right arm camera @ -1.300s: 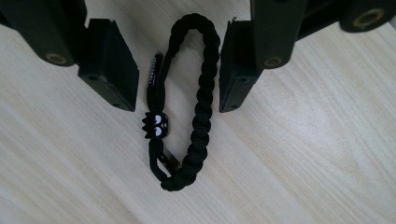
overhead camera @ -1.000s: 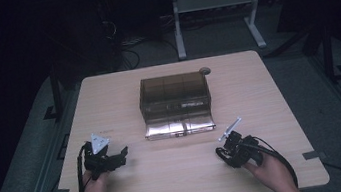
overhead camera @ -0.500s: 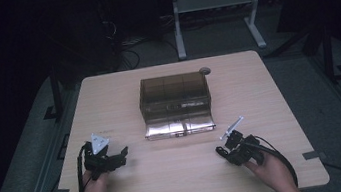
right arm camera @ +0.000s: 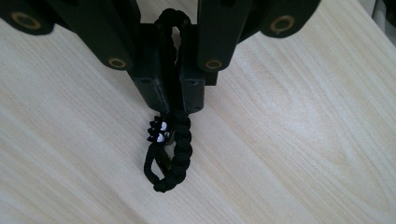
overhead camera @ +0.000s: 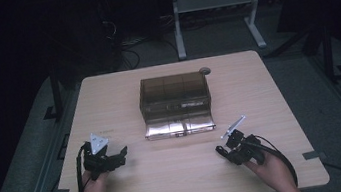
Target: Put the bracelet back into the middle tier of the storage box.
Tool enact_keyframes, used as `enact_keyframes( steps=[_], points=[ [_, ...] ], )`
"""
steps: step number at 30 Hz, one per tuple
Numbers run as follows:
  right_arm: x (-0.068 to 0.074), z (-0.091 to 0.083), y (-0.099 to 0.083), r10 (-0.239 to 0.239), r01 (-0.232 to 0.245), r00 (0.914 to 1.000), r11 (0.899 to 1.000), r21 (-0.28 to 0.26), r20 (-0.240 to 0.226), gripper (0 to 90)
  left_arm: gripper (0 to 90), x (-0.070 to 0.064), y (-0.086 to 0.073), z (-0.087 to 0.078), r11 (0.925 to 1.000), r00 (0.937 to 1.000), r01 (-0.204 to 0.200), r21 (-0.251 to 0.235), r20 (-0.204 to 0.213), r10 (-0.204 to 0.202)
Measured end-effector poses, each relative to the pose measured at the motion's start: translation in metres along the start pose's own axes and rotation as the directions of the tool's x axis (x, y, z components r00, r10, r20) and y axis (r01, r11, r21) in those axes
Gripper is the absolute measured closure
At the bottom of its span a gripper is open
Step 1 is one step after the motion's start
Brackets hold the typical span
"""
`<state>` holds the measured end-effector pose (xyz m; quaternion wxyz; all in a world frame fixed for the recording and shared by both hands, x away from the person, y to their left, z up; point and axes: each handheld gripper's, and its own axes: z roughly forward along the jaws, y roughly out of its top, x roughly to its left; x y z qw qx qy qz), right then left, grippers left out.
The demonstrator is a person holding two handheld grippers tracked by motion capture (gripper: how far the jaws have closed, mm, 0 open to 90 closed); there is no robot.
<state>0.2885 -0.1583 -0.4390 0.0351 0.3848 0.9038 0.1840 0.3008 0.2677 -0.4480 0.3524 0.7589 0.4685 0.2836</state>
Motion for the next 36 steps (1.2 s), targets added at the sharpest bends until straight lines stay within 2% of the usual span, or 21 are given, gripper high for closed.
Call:
enact_keyframes(
  steps=[7, 11, 19, 25, 36],
  points=[
    [0.004, -0.01, 0.002, -0.004, 0.003, 0.9998, 0.999, -0.041, -0.017, 81.9, 13.0, 0.001, 0.0, -0.001, 1.0, 1.0, 0.0, 0.01, -0.005, 0.0],
    [0.006, -0.014, 0.005, -0.012, 0.011, 0.9996, 0.999, -0.042, -0.025, 81.8, 13.1, 0.003, -0.001, -0.002, 0.9999, 0.9999, 0.012, 0.002, -0.007, -0.012],
    [0.001, -0.025, 0.017, -0.009, 0.005, 0.9988, 0.997, -0.075, -0.048, 81.5, 13.0, 0.002, -0.001, -0.001, 0.9999, 0.9999, 0.01, 0.003, -0.003, -0.01],
    [-0.003, -0.025, 0.029, -0.011, 0.006, 0.998, 0.997, -0.073, -0.063, 81.4, 13.1, 0.002, -0.001, -0.002, 0.9999, 0.9999, 0.011, 0.003, -0.004, -0.011],
    [0.002, -0.023, 0.051, -0.043, 0.038, 0.9967, 0.997, -0.072, -0.068, 81.3, 13.1, 0.002, -0.001, -0.001, 0.9999, 0.9999, 0.011, 0.006, -0.002, -0.011]
  ],
)
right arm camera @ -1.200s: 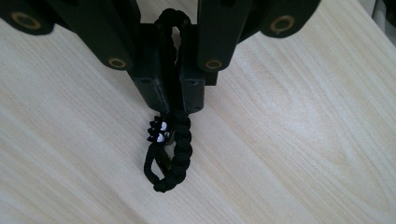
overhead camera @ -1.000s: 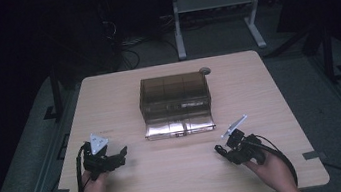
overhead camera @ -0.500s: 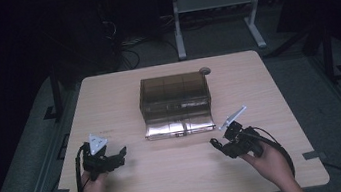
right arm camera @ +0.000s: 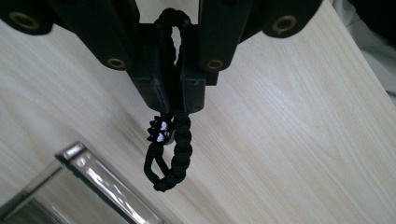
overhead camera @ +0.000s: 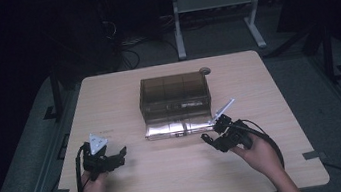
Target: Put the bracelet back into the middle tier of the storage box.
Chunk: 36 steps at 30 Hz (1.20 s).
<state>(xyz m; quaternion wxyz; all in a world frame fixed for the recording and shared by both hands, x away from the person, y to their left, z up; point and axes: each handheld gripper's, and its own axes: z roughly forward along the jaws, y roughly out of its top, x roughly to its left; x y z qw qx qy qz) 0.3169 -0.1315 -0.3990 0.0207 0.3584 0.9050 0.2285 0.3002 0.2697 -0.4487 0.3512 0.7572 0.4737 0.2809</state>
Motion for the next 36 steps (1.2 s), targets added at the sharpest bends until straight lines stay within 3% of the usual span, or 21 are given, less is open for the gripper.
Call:
enact_keyframes(
  steps=[14, 36],
  points=[
    [0.008, 0.001, 0.019, -0.039, 0.039, 0.9992, 0.999, 0.031, 0.012, 81.1, 13.1, 0.0, 0.0, 0.0, 1.0, 1.0, 0.006, -0.006, -0.002, -0.006],
    [0.014, -0.005, 0.05, -0.086, 0.085, 0.9963, 0.996, 0.022, 0.01, 80.6, 13.0, 0.0, 0.0, 0.0, 1.0, 1.0, 0.0, -0.008, -0.002, 0.0]
  ],
)
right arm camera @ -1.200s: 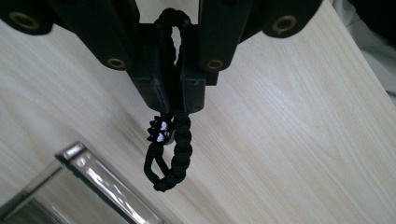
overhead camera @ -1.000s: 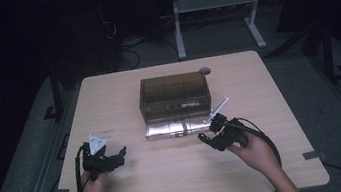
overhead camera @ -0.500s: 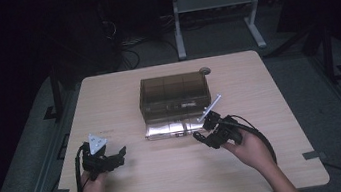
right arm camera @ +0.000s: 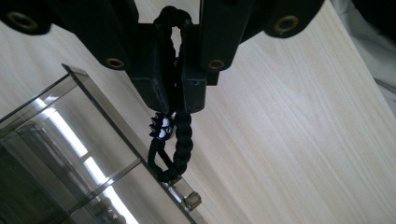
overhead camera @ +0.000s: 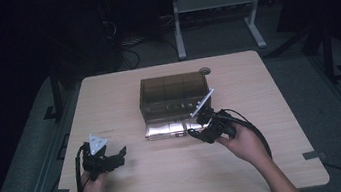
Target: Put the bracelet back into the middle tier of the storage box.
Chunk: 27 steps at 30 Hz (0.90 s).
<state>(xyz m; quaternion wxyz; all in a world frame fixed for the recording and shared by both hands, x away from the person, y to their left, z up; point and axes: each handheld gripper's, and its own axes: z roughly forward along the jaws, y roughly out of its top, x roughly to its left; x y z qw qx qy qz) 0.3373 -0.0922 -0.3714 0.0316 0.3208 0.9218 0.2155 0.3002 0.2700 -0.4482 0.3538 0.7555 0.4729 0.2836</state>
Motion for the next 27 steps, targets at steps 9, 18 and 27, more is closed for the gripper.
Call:
enact_keyframes(
  steps=[9, 18, 27],
  points=[
    [-0.001, -0.002, 0.01, -0.007, 0.007, 0.9999, 1.0, -0.008, -0.008, 80.6, 13.1, 0.0, 0.0, -0.001, 1.0, 1.0, -0.004, 0.006, 0.001, 0.004],
    [-0.005, -0.006, 0.02, -0.004, 0.004, 1.0, 1.0, -0.02, -0.007, 80.6, 13.0, 0.0, 0.0, -0.001, 1.0, 1.0, -0.005, 0.007, 0.0, 0.005],
    [-0.012, -0.004, 0.029, 0.011, -0.011, 0.9999, 1.0, -0.006, -0.012, 80.6, 13.1, 0.0, 0.0, 0.0, 1.0, 1.0, 0.002, 0.004, 0.002, -0.002]
  ],
)
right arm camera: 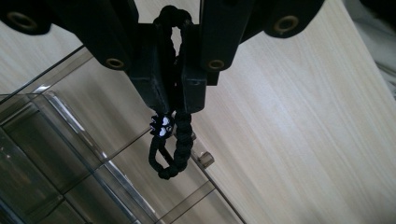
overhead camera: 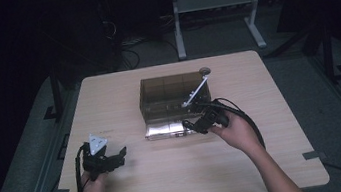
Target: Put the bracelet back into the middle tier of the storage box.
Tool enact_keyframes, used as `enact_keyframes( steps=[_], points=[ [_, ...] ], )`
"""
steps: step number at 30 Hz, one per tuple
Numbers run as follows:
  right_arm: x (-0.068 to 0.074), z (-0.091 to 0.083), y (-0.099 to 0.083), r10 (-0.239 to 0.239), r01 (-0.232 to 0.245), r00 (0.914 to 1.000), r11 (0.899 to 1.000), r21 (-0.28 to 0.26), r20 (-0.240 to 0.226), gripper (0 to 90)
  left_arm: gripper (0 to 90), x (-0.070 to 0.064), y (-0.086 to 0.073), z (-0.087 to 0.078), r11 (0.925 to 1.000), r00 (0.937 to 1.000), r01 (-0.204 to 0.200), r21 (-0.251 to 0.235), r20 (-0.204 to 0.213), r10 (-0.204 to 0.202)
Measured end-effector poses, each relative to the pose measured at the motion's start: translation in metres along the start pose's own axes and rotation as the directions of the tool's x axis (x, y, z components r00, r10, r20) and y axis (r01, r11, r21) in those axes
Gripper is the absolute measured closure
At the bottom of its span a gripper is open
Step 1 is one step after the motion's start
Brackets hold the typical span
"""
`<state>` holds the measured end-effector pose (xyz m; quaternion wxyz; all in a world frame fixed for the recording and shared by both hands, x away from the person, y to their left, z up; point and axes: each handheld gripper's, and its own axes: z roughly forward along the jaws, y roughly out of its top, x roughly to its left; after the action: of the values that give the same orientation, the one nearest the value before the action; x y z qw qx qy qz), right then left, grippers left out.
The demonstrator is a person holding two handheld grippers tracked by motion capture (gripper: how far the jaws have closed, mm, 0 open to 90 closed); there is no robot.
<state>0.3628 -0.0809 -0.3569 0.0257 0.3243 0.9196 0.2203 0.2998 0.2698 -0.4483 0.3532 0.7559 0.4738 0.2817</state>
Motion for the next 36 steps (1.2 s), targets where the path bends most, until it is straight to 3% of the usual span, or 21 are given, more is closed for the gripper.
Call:
enact_keyframes(
  steps=[36],
  points=[
    [-0.003, 0.015, 0.046, -0.021, 0.02, 0.9996, 0.998, 0.055, 0.02, 80.2, 13.1, 0.0, 0.001, 0.0, 0.9999, 0.9999, -0.013, 0.006, 0.002, 0.013]
  ],
)
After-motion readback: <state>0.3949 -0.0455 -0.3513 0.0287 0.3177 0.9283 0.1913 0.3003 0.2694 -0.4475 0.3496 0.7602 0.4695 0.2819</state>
